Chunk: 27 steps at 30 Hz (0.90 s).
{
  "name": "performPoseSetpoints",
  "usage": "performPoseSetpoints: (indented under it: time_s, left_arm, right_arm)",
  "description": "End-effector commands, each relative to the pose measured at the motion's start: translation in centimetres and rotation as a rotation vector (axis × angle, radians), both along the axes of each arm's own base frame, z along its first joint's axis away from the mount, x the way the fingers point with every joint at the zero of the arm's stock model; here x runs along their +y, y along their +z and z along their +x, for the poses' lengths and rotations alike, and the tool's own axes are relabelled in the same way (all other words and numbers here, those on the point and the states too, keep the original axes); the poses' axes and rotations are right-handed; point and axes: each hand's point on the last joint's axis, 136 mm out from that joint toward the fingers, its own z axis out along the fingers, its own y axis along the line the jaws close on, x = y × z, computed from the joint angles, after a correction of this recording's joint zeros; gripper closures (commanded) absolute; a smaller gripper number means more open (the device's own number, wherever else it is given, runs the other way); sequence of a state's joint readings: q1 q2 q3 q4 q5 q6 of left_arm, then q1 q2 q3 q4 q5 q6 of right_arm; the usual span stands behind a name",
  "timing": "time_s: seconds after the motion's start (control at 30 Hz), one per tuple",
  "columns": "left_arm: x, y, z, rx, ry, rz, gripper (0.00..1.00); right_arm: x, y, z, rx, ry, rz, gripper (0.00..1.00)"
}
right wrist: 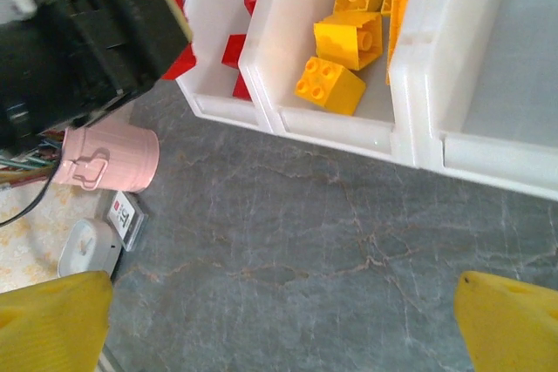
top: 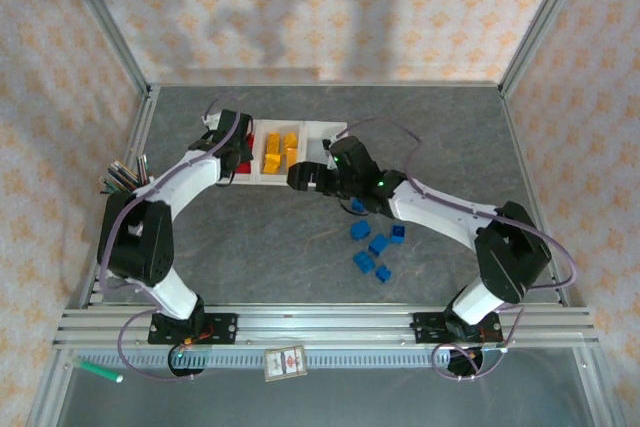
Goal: Sort the legos into containers by color
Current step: Place the lego in the container, then pick up the lego from the center of the table.
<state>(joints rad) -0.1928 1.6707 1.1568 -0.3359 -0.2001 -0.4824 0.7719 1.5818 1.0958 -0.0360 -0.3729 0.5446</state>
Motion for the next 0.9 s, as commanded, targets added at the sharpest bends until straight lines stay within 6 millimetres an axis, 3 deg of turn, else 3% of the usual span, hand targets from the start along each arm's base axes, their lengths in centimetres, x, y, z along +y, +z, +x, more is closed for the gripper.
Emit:
performPoseSetpoints:
  time_s: [0.0, 0.17, 0.43, 0.7, 0.87]
  left_arm:
    - [0.4, 0.6, 2.2, -0.038, -0.011, -0.029, 0.53]
    - [0.3, 1.3, 3.0, -0.045, -0.019, -0.024, 0.35]
    - [-0.8, 2.8, 1.5, -0.068, -0.062, -0.091, 0.32]
    - [-5.8, 4.5, -2.9, -0.081, -0.230, -0.121, 0.26]
    - [-8.7, 3.7, -7.0, -0.076, -0.313, -0.173, 0.20]
  right_arm:
    - [0.8, 1.8, 1.3, -0.065, -0.005, 0.013, 0.00]
    - [0.5, 1.8, 1.5, -0.070, -0.010, 0.002, 0.00]
    - [-1.7, 1.3, 1.6, -0.062, -0.061, -0.025, 0.00]
    - [-6.9, -1.2, 1.3, -0.035, -0.173, -0.168, 0.00]
    - [-10.9, -3.5, 1.0, -0.025, -0.271, -0.302, 0.00]
